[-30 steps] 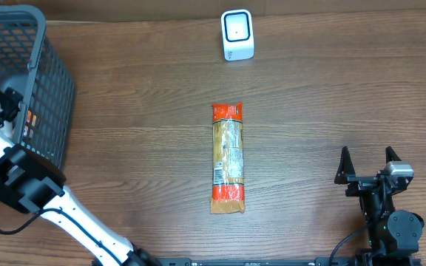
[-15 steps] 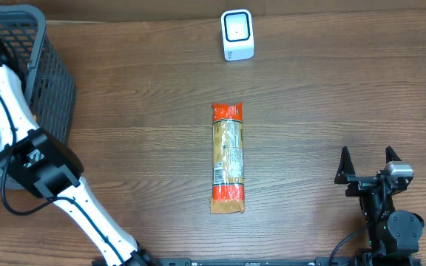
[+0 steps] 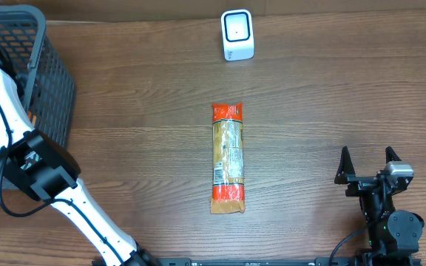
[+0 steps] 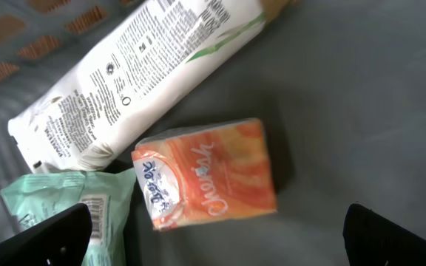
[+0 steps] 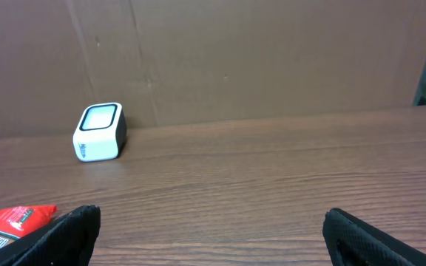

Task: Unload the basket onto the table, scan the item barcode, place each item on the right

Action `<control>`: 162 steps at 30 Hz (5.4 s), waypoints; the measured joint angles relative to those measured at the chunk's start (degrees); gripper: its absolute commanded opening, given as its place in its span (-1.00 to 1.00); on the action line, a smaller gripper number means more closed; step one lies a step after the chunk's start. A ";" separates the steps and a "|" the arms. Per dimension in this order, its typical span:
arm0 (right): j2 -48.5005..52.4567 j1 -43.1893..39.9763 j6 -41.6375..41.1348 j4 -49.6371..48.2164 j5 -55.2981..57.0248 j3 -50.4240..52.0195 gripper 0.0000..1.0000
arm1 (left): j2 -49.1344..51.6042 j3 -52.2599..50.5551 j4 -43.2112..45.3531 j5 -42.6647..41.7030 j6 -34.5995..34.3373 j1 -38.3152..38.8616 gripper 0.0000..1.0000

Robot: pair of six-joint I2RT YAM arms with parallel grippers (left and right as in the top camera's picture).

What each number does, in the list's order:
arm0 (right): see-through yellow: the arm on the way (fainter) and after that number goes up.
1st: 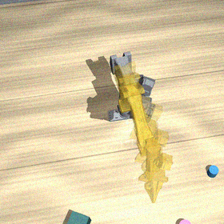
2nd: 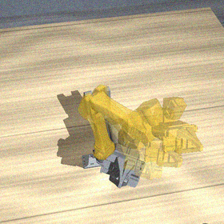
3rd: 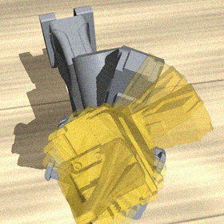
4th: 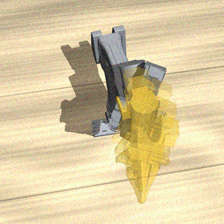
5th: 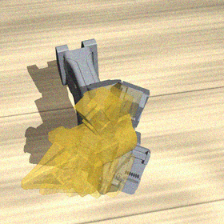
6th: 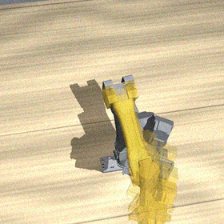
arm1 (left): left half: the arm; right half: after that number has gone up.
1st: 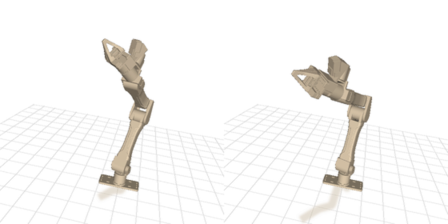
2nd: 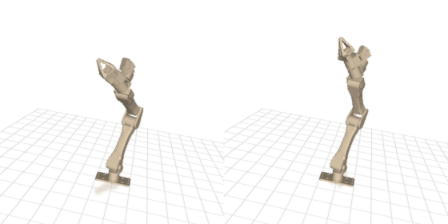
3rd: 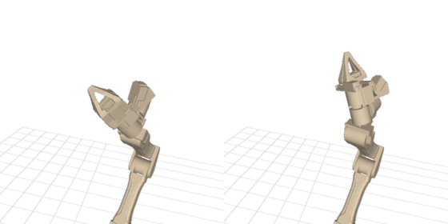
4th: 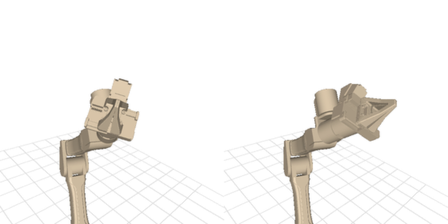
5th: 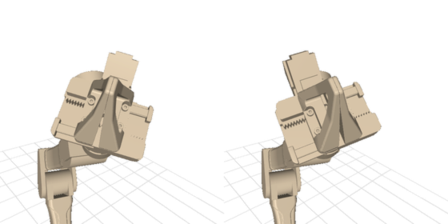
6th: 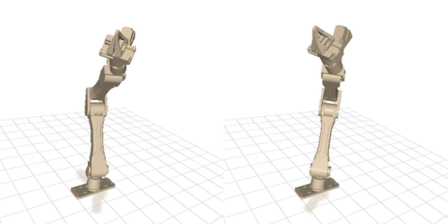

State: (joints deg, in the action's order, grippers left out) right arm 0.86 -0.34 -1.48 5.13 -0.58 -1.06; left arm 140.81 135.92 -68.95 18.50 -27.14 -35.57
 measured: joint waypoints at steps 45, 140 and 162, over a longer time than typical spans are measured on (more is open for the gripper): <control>0.00 0.00 0.00 0.02 0.02 0.00 1.00 | -2.71 7.56 -18.64 -2.84 6.05 -4.07 -0.32; 0.00 0.00 0.02 0.04 0.02 0.00 1.00 | -5.25 -13.00 -11.34 -8.85 9.35 -11.30 0.23; 0.00 0.00 0.00 0.02 0.00 0.00 1.00 | -5.79 10.60 -25.09 -11.45 9.53 -11.30 0.44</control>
State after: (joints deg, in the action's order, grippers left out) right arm 0.86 -0.34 -1.48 5.15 -0.58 -1.06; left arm 135.02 146.52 -94.04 7.05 -17.61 -46.87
